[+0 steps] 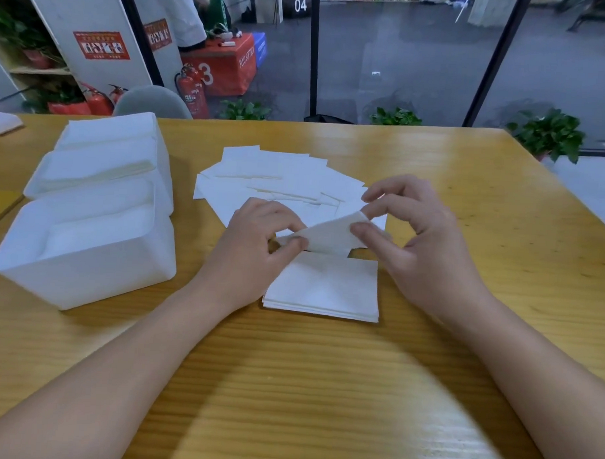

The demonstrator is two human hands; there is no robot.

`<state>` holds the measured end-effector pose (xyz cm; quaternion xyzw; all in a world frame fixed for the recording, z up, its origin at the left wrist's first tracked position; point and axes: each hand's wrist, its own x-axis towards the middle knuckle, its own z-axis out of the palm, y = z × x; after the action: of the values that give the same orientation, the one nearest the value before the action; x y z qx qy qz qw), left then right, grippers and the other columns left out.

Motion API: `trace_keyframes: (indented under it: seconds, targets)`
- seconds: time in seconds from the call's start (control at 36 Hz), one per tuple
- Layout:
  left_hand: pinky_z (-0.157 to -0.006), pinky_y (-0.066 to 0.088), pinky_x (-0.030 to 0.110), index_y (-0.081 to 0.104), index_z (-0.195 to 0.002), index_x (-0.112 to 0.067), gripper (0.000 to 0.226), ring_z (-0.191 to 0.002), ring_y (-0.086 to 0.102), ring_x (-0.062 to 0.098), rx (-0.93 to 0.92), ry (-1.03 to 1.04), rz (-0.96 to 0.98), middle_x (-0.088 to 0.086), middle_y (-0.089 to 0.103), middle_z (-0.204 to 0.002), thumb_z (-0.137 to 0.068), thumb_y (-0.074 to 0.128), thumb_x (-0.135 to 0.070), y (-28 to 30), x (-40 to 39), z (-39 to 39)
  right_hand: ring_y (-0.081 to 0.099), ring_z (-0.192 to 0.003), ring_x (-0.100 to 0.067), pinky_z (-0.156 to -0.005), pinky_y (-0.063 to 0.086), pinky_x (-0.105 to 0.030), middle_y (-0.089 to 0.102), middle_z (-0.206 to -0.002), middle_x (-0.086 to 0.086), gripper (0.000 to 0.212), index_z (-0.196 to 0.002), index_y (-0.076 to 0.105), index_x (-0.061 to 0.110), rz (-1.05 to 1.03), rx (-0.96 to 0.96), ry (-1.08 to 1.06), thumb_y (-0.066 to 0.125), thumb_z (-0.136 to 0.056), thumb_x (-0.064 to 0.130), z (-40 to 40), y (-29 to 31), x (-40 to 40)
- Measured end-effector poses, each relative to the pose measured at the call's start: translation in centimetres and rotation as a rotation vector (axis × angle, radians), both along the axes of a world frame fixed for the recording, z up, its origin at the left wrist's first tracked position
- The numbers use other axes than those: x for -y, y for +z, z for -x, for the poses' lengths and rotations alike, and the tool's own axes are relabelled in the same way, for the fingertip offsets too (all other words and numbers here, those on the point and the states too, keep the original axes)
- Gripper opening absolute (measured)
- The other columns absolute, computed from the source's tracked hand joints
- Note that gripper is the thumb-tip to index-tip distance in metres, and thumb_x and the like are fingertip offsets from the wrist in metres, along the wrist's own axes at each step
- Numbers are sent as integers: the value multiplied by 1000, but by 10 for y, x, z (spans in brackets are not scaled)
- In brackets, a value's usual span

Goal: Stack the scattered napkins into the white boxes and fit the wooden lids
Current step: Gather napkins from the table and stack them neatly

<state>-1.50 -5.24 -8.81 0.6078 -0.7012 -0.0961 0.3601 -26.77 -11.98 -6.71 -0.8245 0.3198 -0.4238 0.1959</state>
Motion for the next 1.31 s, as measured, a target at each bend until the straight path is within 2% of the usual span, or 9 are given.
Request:
trace_keyframes:
  seconds: [0.08,0.17,0.28,0.39,0.53,0.67,0.92,1.11,1.31]
  targets:
    - [-88,43,18,72,-102,-31,7,-111,60,3,-97,43,35,-20,70,-107,-107,68,-27,7,-3,1,62,-121,-14,-97,41,-17,69,-119,14,8,-94,74,24,-82,-19,3,81,-97,22,4,-1,1]
    - [-65,41,16,72,-102,-28,8,-86,63,2,-177,44,69,-15,70,-100,-108,67,-26,13,-6,3,67,-90,-10,-69,41,-13,73,-110,12,7,-96,73,25,-181,-42,16,78,-97,21,6,-3,1]
    - [-71,49,21,75,-100,-26,6,-100,68,16,-217,26,122,-11,74,-100,-105,72,-24,17,-10,5,70,-99,-15,-80,55,-45,75,-108,13,14,-111,73,30,-217,55,24,79,-99,25,2,-5,-1]
    - [-74,52,28,78,-105,-25,5,-86,69,17,-349,-6,141,-9,75,-94,-105,73,-26,20,-9,7,70,-90,-31,-76,56,-62,77,-102,1,11,-110,75,29,-235,171,52,75,-102,22,-1,-6,0]
    - [-61,37,22,69,-134,-35,29,-58,37,15,-400,-30,-42,-6,39,-60,-107,70,-24,22,-5,-4,40,-60,-25,-55,32,-33,43,-67,-6,12,-110,73,26,-441,150,29,71,-103,16,5,-2,8]
    - [-59,37,22,56,-143,-40,41,-56,40,14,-259,-49,-245,1,42,-61,-108,65,-23,22,-6,-7,49,-51,-16,-51,38,-28,56,-56,3,18,-110,69,27,-604,-225,85,72,-98,14,10,-2,7]
    - [-80,52,35,55,-137,-46,35,-61,54,7,-63,-46,-337,-6,56,-63,-106,66,-33,13,-7,-11,47,-55,-8,-53,37,-24,58,-63,7,20,-107,68,33,-472,-333,53,76,-94,20,10,-7,5]
    - [-75,56,38,67,-114,-41,13,-56,53,9,-37,-9,-279,-6,52,-56,-103,71,-37,14,-6,-14,57,-81,-4,-70,45,-25,64,-96,16,19,-108,72,36,-276,-360,-32,81,-92,36,13,-11,13]
    - [-63,43,17,77,-106,-41,8,-64,53,9,-84,-55,-213,-1,59,-72,-103,73,-35,8,-7,-4,33,-150,-13,-122,34,-41,45,-163,15,41,-139,69,35,-126,-541,4,64,-103,53,12,-22,18]
